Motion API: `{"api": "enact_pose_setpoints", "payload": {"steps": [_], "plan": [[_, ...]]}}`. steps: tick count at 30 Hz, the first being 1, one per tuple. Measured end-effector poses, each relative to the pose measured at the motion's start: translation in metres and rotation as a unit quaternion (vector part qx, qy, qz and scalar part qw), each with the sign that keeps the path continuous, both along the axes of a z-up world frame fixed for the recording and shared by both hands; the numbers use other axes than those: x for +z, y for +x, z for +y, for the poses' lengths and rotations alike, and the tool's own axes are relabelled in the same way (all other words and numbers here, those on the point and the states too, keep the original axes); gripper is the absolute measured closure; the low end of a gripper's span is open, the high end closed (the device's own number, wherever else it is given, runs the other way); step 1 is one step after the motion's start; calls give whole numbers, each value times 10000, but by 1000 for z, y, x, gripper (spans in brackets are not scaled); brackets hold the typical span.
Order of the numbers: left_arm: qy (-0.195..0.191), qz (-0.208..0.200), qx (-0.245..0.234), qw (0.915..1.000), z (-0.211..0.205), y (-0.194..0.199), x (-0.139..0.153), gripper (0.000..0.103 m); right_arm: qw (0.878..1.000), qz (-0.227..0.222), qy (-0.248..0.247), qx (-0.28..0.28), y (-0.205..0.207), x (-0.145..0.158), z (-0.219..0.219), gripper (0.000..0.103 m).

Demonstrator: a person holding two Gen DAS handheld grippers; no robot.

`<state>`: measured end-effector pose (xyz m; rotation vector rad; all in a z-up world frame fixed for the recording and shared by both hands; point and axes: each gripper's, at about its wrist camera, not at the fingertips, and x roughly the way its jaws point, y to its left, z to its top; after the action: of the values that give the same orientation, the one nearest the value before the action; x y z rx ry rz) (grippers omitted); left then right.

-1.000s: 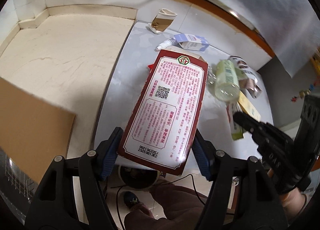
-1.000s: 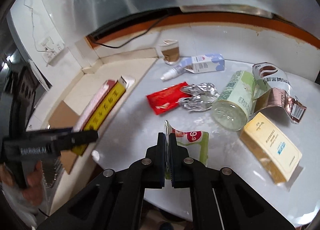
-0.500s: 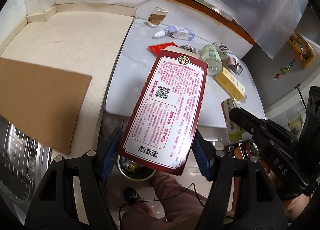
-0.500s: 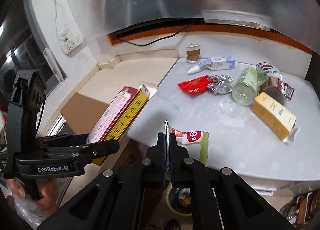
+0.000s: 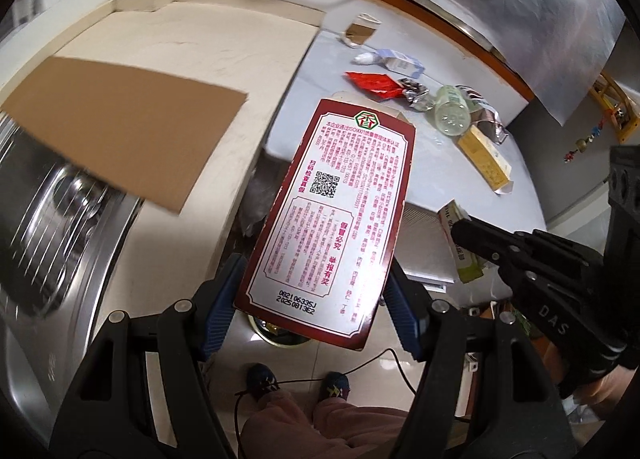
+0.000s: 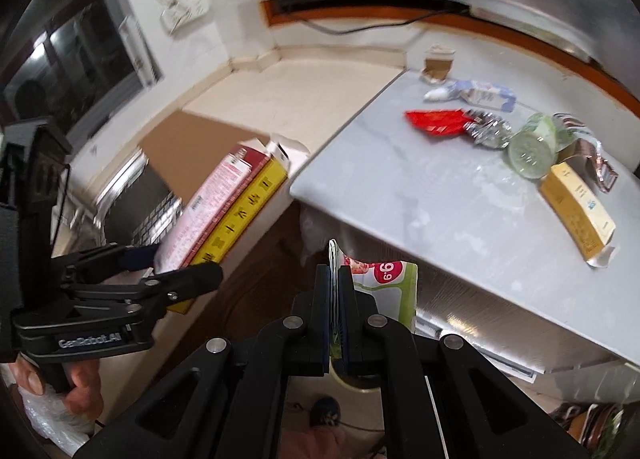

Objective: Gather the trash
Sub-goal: 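Carry the held box and packet down over the round bin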

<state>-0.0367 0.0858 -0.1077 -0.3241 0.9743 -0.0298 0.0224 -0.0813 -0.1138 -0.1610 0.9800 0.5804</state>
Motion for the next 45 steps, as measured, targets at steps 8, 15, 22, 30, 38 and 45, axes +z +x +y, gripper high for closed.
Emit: {"api": "enact_pose_setpoints", "payload": {"steps": [8,15,22,30,38,45], "plan": [[149,136,460,9987,-29,-50,-34,39,9968,458,-227,617,-10,-47,0,99],[89,345,903,9953,-55,-79,-76,39,9920,708,-286,1009,-22,-94,-4,99],[96,575,1093,9923,-78,-79,-132,39,9895,968,-286,1035,-21,-152,-19,99],[81,832,1254,9886,-83,-62,-227,39,9884,1339,-256,675,-1,-242,-42,99],[76,1270,1175,9849,-87,-28,-328,39,9857,1633,-232,335,23,-341,-53,99],[209,1506,990,9834,-95,3,-388,38,9840,1770,-134,126,48,-394,-54,99]]}}
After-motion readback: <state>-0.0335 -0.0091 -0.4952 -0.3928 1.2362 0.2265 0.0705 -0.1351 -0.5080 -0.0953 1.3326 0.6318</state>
